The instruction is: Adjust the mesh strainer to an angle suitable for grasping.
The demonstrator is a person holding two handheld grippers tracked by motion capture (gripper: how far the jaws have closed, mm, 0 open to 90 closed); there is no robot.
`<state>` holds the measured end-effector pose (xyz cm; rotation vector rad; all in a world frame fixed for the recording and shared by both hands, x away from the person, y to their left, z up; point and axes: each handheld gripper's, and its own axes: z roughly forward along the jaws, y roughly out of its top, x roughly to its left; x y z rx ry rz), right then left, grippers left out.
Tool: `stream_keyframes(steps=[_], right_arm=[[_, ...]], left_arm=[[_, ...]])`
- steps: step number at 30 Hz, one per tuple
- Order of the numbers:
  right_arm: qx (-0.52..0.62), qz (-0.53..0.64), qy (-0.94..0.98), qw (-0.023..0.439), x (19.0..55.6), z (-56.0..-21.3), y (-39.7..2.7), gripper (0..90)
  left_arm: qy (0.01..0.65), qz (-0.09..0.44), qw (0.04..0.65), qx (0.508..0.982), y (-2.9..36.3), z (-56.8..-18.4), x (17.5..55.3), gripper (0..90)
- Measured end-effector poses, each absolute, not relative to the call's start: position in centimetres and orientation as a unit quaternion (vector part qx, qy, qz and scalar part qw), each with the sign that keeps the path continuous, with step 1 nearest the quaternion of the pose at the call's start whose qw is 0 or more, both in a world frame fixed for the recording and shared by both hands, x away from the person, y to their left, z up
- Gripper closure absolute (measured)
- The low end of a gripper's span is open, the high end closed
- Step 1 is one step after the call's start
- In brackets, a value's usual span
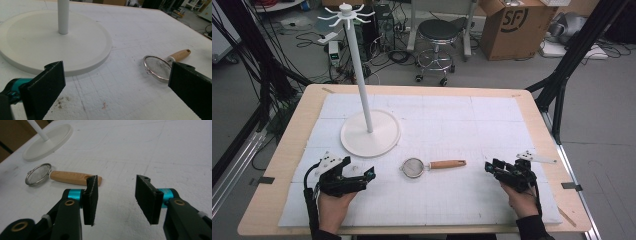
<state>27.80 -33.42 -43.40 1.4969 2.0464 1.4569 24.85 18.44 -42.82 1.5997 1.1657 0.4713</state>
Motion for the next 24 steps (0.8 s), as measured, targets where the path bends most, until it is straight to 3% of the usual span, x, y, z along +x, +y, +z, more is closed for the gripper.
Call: stream_keyframes(steps=[4, 7, 13, 24], right_arm=[[0.503, 0.502, 0.698, 0.088, 27.9, -43.5, -33.2, 65.3], [0.502, 0.533, 0.681, 0.028, 28.2, -43.4, -32.9, 72.2], [0.488, 0.531, 0.693, 0.014, 28.2, -43.5, -32.3, 82.8], [0.487, 0.506, 0.712, -0.007, 29.0, -44.2, -31.7, 90.0]], left_arm=[[0.486, 0.198, 0.526, 0.67, 18.4, -42.8, 24.8, 1.6], [0.487, 0.196, 0.527, 0.668, 18.4, -42.8, 24.8, 1.6], [0.486, 0.197, 0.528, 0.668, 18.4, -42.7, 24.6, 1.6], [0.483, 0.195, 0.53, 0.669, 18.1, -42.8, 24.6, 1.6]])
